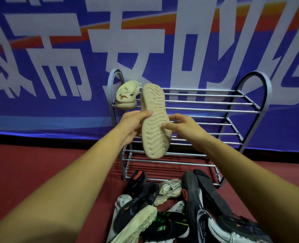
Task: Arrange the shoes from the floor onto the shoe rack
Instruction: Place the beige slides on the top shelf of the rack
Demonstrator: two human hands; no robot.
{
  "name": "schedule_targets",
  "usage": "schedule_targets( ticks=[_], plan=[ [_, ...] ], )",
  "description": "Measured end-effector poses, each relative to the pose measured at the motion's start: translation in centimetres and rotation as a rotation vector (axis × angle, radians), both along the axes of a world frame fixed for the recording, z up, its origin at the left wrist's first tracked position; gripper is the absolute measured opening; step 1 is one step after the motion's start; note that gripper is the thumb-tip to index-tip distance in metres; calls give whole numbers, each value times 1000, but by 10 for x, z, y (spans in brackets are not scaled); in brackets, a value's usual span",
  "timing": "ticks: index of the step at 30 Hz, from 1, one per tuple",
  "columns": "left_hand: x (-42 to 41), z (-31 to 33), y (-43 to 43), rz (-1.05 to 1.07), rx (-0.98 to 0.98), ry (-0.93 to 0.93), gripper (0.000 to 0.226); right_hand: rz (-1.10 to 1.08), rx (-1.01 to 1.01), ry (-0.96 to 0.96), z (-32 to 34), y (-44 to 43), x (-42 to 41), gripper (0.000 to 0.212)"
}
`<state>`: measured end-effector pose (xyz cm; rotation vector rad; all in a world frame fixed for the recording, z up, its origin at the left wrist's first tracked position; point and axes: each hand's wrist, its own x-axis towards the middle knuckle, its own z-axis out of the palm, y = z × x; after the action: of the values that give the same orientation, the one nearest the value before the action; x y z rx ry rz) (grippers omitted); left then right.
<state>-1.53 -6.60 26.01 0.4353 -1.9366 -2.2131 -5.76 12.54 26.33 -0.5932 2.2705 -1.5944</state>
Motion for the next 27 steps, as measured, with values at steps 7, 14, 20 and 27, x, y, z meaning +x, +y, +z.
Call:
schedule_targets(
  ticks=[7, 14, 20, 27],
  plan=[
    [-5, 1, -3, 84, 128, 80, 33, -80, -231, -45, 1, -7, 1, 37],
    [-5, 8, -7, 12, 266, 163, 41, -10, -363, 91, 8, -3, -1, 48],
    [-2, 10, -5, -31, 268, 200, 42, -1, -455, 106, 13, -6, 4, 32],
    [-1, 8, 1, 36, 190, 199, 36, -105, -349, -112, 10, -8, 0, 26]
  ],
)
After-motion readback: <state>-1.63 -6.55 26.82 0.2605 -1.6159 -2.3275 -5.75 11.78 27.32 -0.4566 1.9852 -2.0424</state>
